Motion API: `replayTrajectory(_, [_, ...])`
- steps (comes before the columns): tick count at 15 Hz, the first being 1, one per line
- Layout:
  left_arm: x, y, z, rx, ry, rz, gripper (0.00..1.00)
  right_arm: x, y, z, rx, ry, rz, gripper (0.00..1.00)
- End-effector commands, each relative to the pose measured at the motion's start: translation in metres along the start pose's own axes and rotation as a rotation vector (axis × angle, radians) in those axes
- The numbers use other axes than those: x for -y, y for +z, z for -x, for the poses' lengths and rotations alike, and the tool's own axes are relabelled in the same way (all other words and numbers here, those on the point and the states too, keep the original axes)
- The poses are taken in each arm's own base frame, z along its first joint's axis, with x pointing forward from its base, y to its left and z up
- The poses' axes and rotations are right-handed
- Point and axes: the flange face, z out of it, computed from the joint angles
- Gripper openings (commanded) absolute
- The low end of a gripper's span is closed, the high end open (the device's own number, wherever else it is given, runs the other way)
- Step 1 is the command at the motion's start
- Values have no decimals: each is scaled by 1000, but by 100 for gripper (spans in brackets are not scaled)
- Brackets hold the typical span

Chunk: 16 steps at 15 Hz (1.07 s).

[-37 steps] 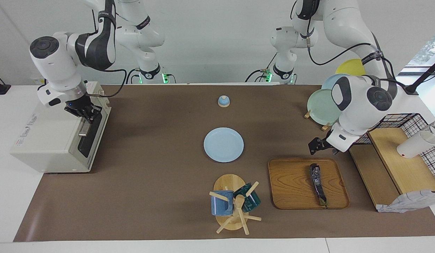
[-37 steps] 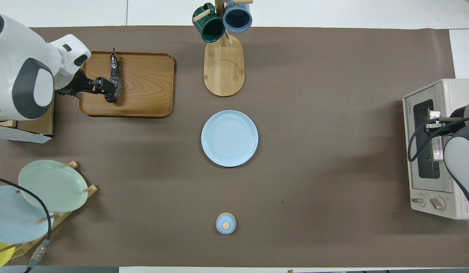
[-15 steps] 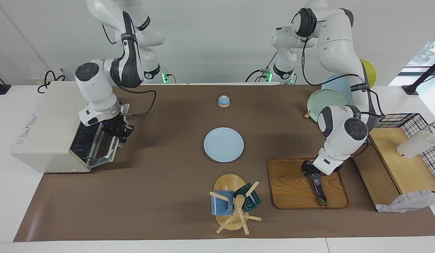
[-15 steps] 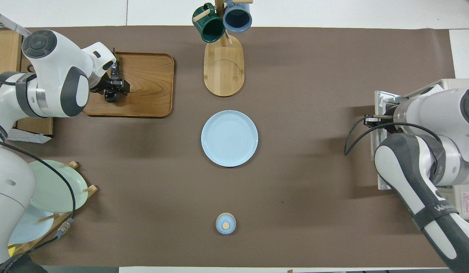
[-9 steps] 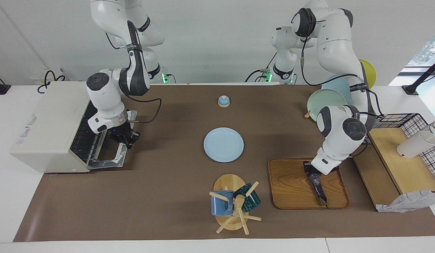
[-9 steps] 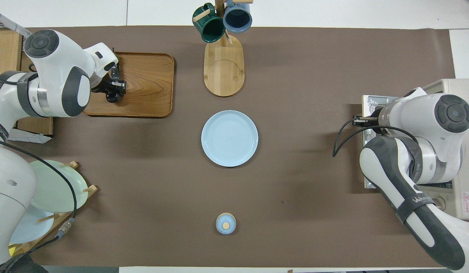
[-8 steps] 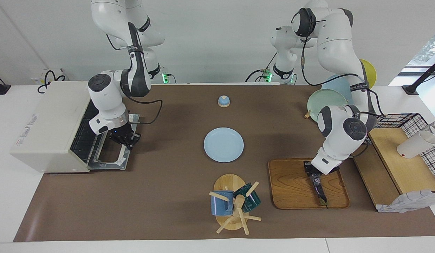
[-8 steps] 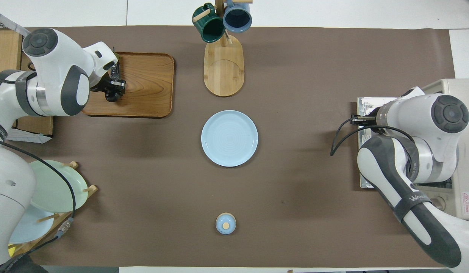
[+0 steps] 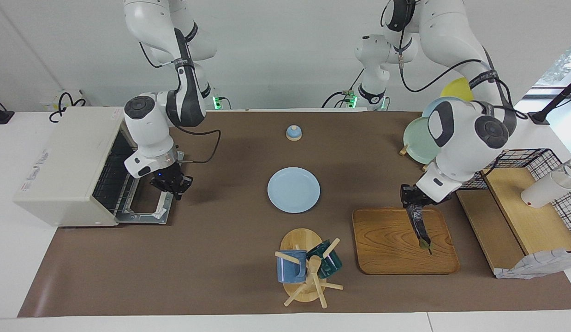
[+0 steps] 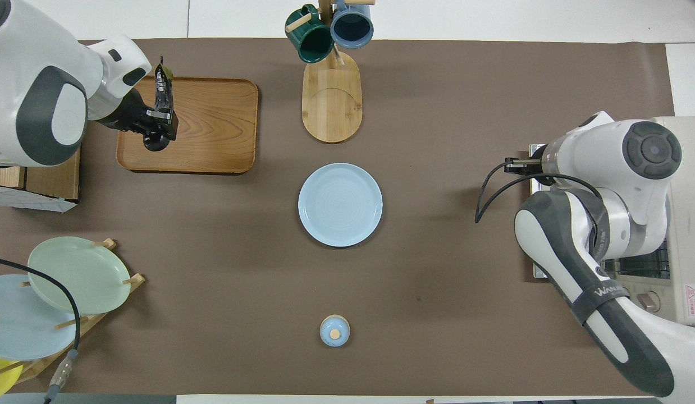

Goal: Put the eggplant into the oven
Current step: 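Lift the eggplant with the left gripper while the right gripper opens the oven door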

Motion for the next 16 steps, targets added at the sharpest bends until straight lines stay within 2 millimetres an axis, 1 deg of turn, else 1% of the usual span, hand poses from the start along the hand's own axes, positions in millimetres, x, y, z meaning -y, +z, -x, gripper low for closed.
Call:
replayTrajectory(1, [-63,-25,31,43,-47,10,0,1,-14,-20,24,29,3,1])
replayTrajectory(2, [-88,-28,39,51,-69,12,0,1,-15,-20,24,27,3,17])
replayTrajectory(3, [-112,-28,47,56,-81,15,0,1,-14,-20,26,29,3,27])
replayTrajectory(4, [-133,-24,54,64,-96,30,0,1,-14,-19,26,37,2,32])
replayTrajectory(5, [-152,-17,63,70,-108,47,0,1,-14,-19,25,54,1,45])
replayTrajectory(6, [-168,-12,70,53,-113,60,0,1,-13,-18,22,57,1,48])
replayTrajectory(7, [-189,3,80,36,-124,79,0,4,-13,-17,23,55,0,53])
replayTrajectory(8, [-203,16,87,32,-134,96,0,11,-13,-15,24,43,-2,56])
replayTrajectory(9, [-209,30,92,23,-149,116,0,19,-15,-14,21,32,-4,56])
replayTrajectory(10, [-223,42,100,13,-138,131,0,23,-16,-14,18,26,-5,56])
replayTrajectory(11, [-240,54,108,7,-129,136,0,23,-16,-15,10,23,-6,56])
replayTrajectory(12, [-252,67,115,3,-137,135,0,23,-15,-14,12,23,-6,56])
replayTrajectory(13, [-261,79,122,-1,-131,134,0,23,-16,-14,19,23,-5,56])
replayTrajectory(16, [-287,118,133,-11,-114,131,0,26,-16,-12,31,19,-2,57])
